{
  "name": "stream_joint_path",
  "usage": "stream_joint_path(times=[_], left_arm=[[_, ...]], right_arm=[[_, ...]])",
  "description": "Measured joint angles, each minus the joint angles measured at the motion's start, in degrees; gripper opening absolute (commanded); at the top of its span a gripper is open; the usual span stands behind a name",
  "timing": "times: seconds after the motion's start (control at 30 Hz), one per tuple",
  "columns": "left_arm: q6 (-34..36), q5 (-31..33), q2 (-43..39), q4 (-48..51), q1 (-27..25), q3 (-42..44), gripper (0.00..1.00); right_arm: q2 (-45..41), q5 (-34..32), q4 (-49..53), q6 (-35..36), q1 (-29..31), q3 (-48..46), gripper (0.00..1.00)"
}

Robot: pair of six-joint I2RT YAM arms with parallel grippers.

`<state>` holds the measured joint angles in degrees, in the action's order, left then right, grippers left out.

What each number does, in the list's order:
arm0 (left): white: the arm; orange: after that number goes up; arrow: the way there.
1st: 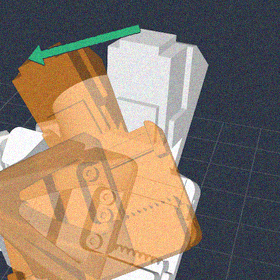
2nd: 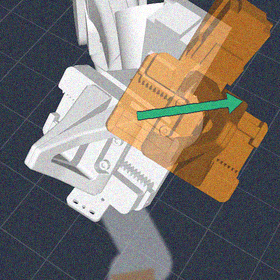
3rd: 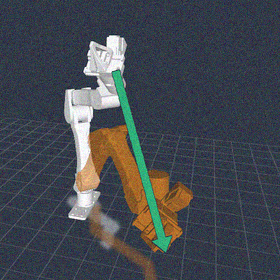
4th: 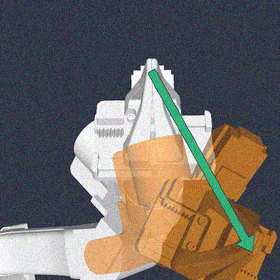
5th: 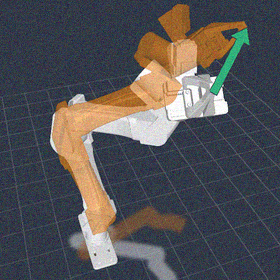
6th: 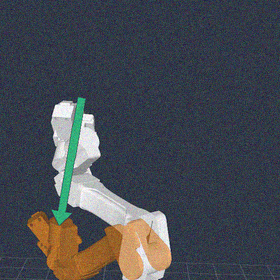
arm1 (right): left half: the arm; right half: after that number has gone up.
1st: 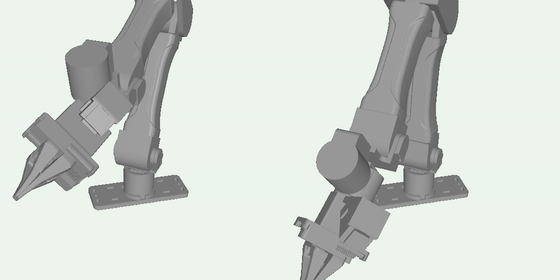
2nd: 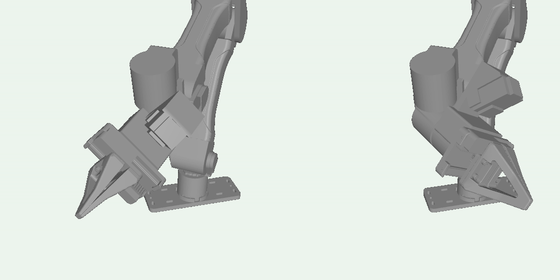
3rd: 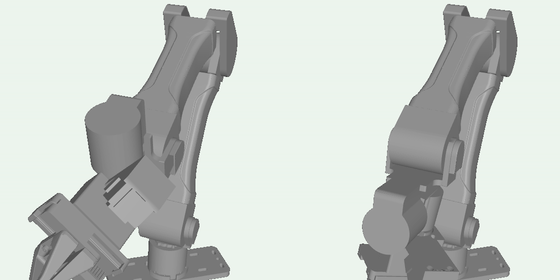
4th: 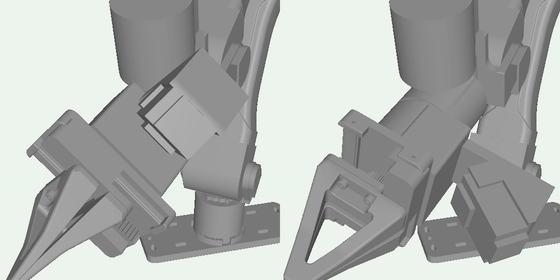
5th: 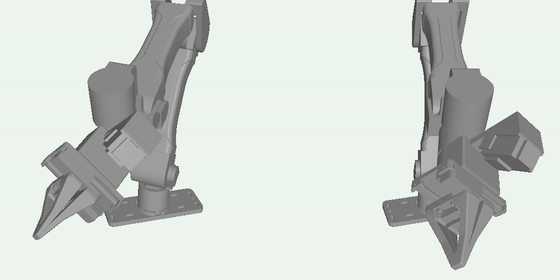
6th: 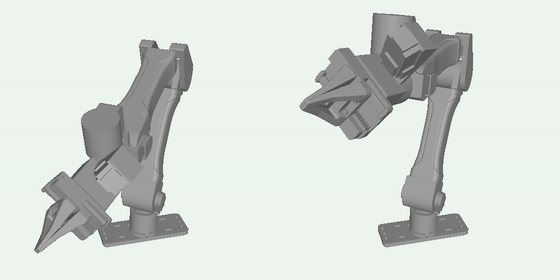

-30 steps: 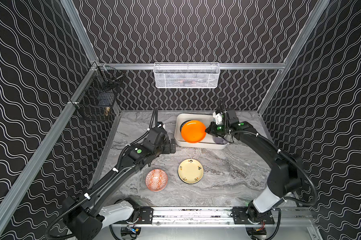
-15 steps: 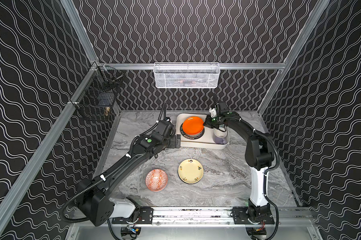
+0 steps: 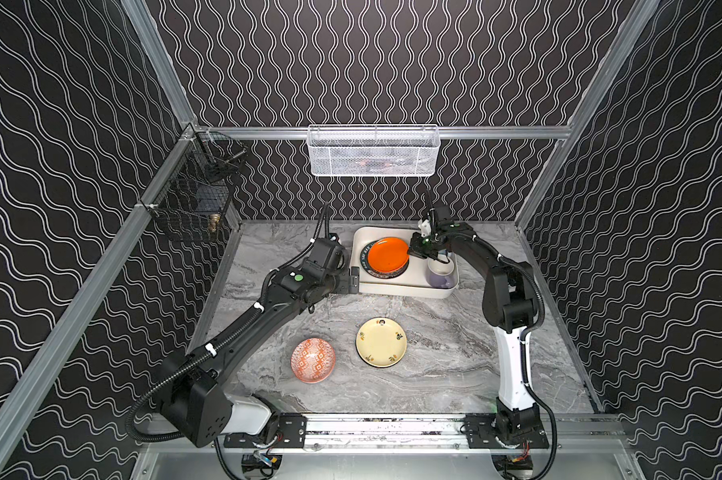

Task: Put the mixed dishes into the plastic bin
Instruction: 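Release the orange plate and move the right gripper to the cream plate's rim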

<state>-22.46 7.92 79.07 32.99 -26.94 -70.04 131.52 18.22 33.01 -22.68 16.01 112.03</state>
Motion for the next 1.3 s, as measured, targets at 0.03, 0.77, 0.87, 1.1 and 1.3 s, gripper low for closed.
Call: stream_joint_path(times=[0.03, 0.77, 0.87, 1.1, 1.3], left_arm=[[0.02, -0.17, 0.0, -0.11, 0.07, 0.13, 0.99], [0.04, -1.75, -0.44, -0.5, 1.66, 1.31, 0.99], [0.02, -1.9, -0.74, -0.61, 1.88, 1.6, 0.99], [-0.15, -2.34, -3.08, -0.59, 1.92, 2.1, 0.99], [-1.66, -3.41, -9.33, -0.09, 1.9, 5.4, 0.99]], right_arm=[[0.31, 0.0, 0.07, 0.0, 0.0, 0.22, 0.03], [2.43, 0.42, 1.81, -0.02, 0.02, 3.61, 0.31], [2.38, 0.52, 1.92, -0.02, 0.22, 3.91, 0.31], [-5.31, 0.42, 2.6, 0.48, 3.02, -0.61, 0.32], [-18.8, -1.66, 1.84, 1.49, 9.31, -9.97, 0.32]])
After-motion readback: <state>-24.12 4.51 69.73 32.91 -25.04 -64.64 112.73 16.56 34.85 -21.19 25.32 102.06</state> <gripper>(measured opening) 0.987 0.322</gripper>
